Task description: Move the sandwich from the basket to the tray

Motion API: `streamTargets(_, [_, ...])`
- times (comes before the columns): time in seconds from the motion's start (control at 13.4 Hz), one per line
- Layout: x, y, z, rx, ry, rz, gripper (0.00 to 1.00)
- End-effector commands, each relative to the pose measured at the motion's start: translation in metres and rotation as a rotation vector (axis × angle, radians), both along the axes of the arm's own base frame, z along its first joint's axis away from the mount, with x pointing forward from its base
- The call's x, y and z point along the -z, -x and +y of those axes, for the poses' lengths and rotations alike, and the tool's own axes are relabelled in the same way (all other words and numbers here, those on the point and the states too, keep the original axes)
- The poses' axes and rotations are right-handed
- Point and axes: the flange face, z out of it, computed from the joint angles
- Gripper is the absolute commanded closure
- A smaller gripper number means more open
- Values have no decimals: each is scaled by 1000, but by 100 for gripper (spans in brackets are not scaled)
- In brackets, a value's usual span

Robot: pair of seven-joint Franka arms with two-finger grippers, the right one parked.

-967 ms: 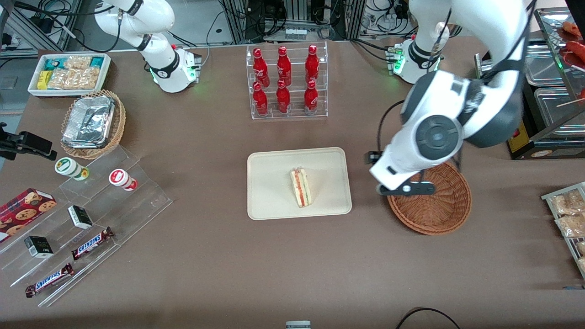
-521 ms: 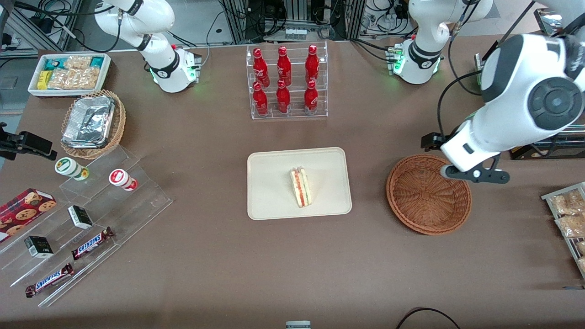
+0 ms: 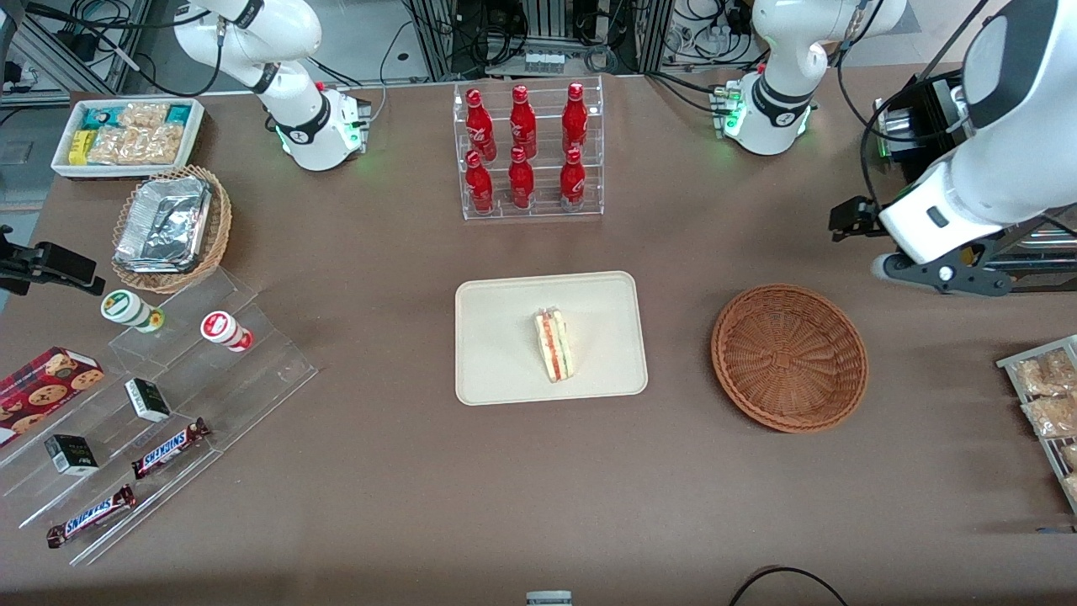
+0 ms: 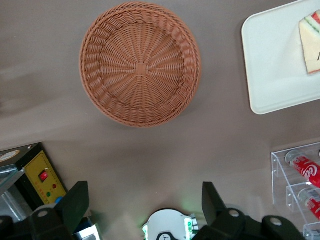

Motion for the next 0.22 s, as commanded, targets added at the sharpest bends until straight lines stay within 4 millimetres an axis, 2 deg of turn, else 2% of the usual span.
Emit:
streamTargets(0.0, [-13, 18, 9, 12, 3, -6, 0])
streamTargets(0.15, [-16, 18, 15, 23, 8, -9, 0])
